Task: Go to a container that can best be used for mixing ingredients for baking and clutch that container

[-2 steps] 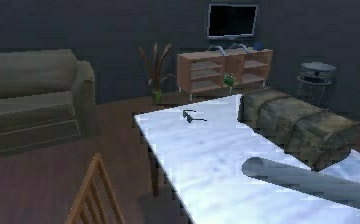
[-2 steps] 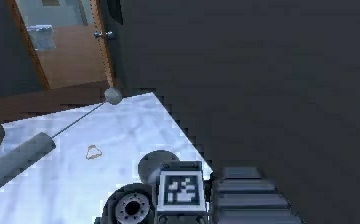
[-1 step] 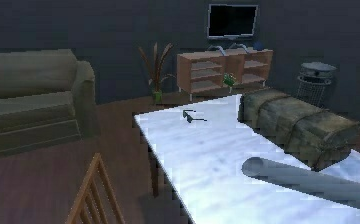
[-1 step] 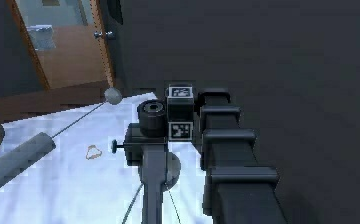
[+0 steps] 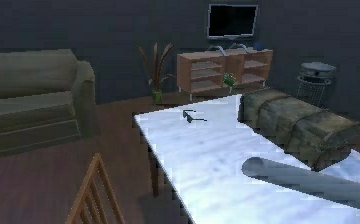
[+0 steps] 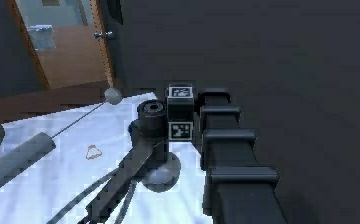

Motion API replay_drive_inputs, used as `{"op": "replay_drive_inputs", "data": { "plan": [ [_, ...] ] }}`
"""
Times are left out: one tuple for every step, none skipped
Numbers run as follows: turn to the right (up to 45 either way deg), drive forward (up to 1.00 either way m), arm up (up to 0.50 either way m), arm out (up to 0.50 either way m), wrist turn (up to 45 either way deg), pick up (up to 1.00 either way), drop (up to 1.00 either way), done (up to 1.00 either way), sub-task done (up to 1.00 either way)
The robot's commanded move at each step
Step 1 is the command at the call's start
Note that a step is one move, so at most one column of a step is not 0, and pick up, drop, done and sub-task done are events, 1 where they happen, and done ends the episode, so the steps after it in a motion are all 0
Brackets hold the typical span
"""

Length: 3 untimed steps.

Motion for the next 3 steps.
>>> {"op": "replay_drive_inputs", "data": {
  "plan": [
    [0.0, 0.0, 0.0, 0.0, 45.0, 0.0, 0.0, 0.0, 0.0],
    [0.0, 0.0, 0.0, 0.0, 45.0, 0.0, 0.0, 0.0, 0.0],
    [0.0, 0.0, 0.0, 0.0, 33.0, 0.0, 0.0, 0.0, 0.0]
  ]
}}
